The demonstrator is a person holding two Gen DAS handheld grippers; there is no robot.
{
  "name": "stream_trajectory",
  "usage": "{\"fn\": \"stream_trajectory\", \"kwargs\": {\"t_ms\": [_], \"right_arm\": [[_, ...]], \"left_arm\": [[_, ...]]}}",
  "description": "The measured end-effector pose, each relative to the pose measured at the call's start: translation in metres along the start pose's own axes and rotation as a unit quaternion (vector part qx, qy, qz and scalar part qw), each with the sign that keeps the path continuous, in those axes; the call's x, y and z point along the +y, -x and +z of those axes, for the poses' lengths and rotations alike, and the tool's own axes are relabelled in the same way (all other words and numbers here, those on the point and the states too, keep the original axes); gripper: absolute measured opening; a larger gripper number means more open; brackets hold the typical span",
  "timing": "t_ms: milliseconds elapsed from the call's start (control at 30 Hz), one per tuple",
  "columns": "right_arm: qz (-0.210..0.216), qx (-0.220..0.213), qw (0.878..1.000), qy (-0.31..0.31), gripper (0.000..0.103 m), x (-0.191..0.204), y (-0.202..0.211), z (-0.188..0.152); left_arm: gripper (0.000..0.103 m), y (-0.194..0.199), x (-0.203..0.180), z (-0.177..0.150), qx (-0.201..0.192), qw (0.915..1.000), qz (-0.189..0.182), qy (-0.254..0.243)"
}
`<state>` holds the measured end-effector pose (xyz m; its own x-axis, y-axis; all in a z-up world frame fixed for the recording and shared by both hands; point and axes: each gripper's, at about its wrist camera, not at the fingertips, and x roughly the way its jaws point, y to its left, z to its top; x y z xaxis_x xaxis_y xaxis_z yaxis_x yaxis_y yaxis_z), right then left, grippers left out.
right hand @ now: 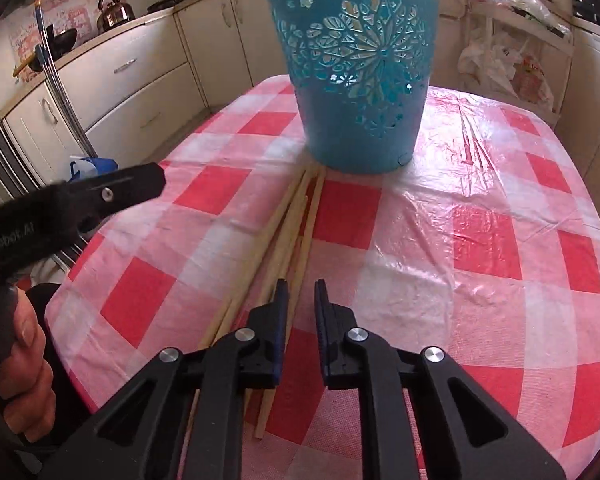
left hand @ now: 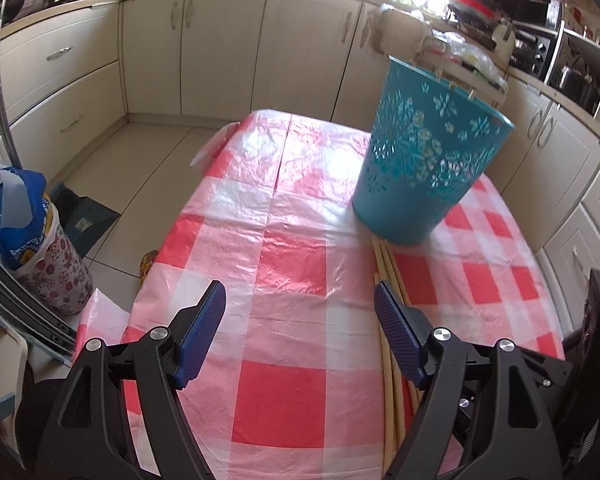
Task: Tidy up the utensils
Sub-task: 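Move both tools back down to the sticks beside the teal basket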
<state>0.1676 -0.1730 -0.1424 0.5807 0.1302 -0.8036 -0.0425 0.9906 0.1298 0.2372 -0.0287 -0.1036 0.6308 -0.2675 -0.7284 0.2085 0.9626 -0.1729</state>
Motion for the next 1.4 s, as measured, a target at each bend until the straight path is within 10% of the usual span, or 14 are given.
{"fn": "stream_trajectory", "kwargs": {"t_ms": [767,1100,1400], "right_arm": [[-0.013,0.013,0.999,-0.051,0.015,-0.032,0.031,-0.02],[-0.043,0.006,0.995,-0.092,0.007,-0.055,0.035,-0.024],[-0.037,-0.007,0.995,-0.096,0.007,-0.058,0.041,-0.026]], "left_arm": [[0.071,-0.055,-0.06,-0.004,0.059,0.9887,0.026,-0.135],[0.024,-0.056,-0.085,-0.013,0.059,0.9772,-0.058,-0.196],[0.023,-0.047,-0.074,-0.02,0.094,0.9636,-0.124,-0.218]]}}
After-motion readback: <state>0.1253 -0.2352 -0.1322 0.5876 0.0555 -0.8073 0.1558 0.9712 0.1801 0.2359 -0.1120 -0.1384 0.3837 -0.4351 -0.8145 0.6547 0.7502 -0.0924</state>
